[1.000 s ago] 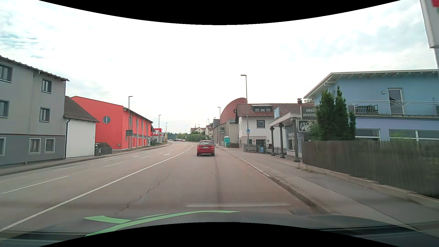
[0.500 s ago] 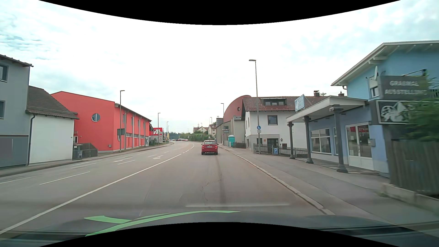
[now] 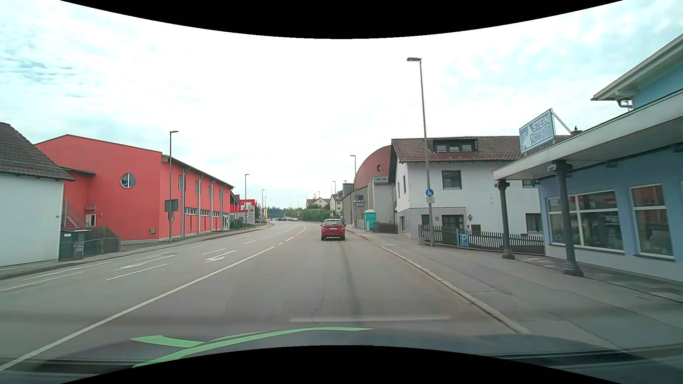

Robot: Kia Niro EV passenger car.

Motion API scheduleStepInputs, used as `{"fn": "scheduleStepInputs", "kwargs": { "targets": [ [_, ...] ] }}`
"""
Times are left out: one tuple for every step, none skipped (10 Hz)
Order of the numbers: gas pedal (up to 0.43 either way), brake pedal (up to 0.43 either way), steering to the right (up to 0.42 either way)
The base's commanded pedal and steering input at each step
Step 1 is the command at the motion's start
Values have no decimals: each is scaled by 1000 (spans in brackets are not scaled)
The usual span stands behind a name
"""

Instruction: Follow the waypoints while adhering to traffic rules and regulations

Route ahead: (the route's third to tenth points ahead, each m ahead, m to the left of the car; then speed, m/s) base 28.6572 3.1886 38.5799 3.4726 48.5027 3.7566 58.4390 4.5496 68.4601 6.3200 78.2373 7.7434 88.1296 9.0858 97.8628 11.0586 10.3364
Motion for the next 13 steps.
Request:
{"fn": "scheduleStepInputs", "kwargs": {
  "targets": [
    [130, 0, -23],
    [130, 0, -23],
    [130, 0, -23],
    [130, 0, -23],
    [130, 0, -22],
    [130, 0, -21],
    [130, 0, -20],
    [130, 0, -20],
    [130, 0, -19],
    [130, 0, -18],
    [130, 0, -18],
    [130, 0, -17],
    [130, 0, -15]
  ]
}}
